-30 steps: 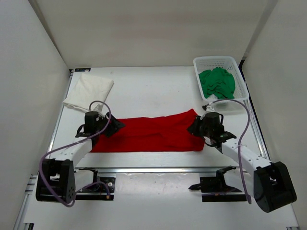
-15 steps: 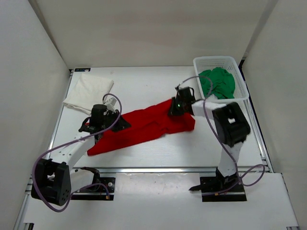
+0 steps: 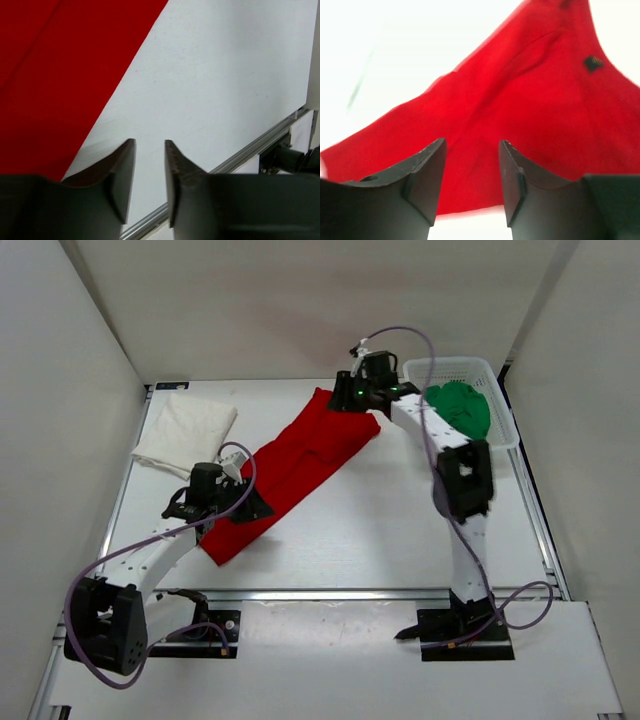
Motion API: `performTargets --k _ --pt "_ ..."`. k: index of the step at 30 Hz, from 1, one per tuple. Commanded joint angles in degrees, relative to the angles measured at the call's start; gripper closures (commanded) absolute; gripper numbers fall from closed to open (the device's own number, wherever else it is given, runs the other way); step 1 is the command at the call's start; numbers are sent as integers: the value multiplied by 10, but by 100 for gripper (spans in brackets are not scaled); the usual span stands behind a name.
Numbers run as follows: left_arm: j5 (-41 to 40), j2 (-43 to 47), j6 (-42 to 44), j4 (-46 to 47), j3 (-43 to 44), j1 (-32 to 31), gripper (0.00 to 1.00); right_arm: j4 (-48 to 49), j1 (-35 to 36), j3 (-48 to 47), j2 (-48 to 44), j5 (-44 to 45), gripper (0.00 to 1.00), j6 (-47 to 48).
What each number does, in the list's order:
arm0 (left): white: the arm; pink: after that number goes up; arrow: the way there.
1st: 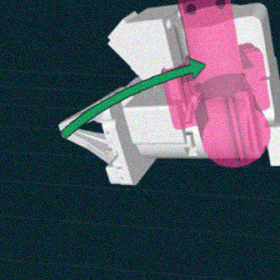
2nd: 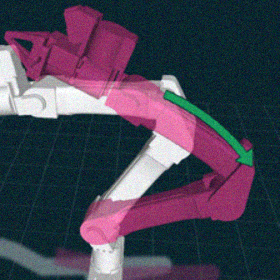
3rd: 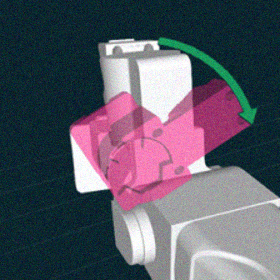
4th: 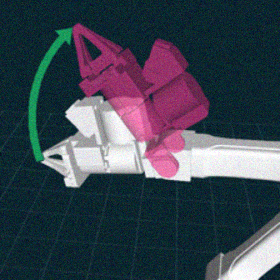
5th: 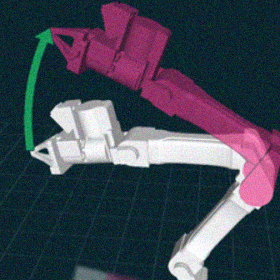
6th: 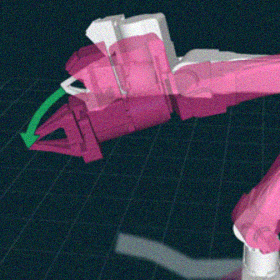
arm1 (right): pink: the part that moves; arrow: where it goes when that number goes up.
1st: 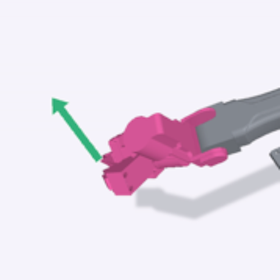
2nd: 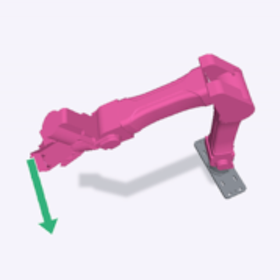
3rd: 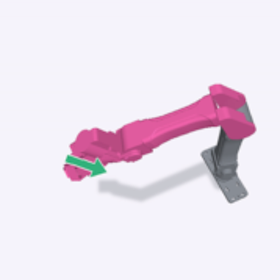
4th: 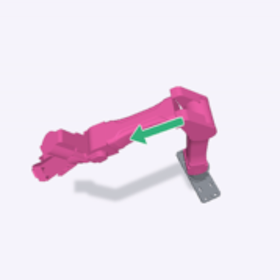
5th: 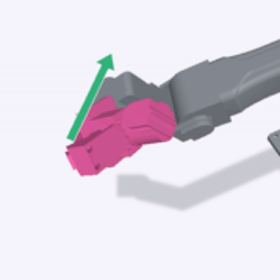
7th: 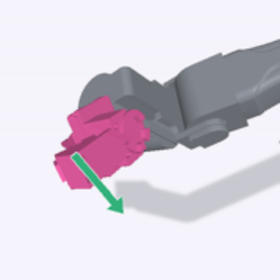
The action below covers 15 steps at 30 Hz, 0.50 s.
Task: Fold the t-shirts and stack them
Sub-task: Rotate the tshirt 90 degrees
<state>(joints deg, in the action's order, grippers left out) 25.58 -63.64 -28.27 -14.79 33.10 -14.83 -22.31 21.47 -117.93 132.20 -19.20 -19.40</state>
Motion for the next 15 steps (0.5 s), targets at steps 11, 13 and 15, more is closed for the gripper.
performTargets --k 11,13,15 --pt "60 -3 23 -18 56 35 64 400 170 711 -427 -26 71 -176" --pt "75 -10 15 -14 57 54 63 431 204 701 -390 1 68 -191" --pt "77 -10 14 -13 61 53 63 430 235 680 -346 35 66 -193"
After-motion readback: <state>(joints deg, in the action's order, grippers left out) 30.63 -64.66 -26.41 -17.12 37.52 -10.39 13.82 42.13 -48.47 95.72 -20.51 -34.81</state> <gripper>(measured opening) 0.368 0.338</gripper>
